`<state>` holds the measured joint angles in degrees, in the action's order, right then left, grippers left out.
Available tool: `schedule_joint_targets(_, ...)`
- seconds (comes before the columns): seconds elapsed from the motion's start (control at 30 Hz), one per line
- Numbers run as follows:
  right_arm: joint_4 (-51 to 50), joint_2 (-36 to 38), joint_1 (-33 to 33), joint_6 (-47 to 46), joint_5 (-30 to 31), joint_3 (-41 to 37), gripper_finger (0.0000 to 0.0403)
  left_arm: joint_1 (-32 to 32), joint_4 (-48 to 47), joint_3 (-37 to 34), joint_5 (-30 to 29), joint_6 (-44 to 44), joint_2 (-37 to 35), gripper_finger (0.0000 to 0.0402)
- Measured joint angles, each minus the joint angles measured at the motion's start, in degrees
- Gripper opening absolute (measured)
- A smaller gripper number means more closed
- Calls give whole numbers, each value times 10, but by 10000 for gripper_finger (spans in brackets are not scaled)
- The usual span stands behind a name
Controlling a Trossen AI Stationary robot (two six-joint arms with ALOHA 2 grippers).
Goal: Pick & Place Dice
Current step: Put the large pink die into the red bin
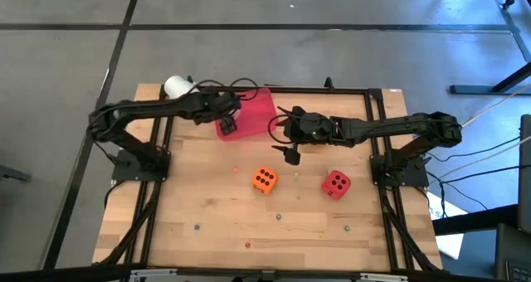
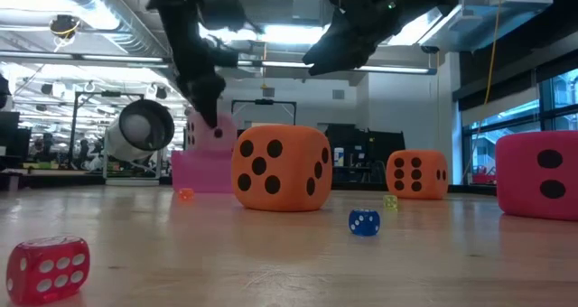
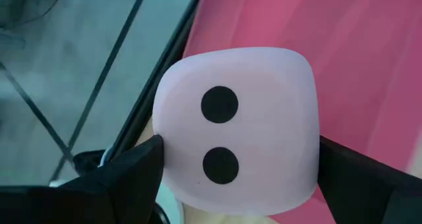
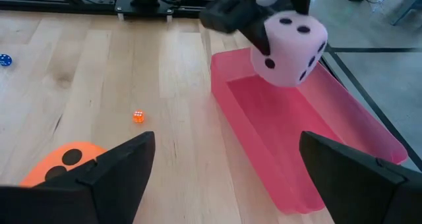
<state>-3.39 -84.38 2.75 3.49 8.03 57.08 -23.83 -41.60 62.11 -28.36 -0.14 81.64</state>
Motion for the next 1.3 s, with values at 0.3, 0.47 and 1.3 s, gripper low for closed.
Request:
schedule_joint_targets(0.3, 0, 0, 0, 0, 0, 0, 378, -10, 15, 0, -1, 67, 61, 338)
schedule_joint_targets(0.47, 0, 0, 0, 0, 0, 0, 378, -18, 16, 0, -6, 70, 77, 338)
schedule_joint_targets(1.3, 25, 0, 0, 17, 0, 0, 378, -17, 24, 0, -17, 164, 73, 338)
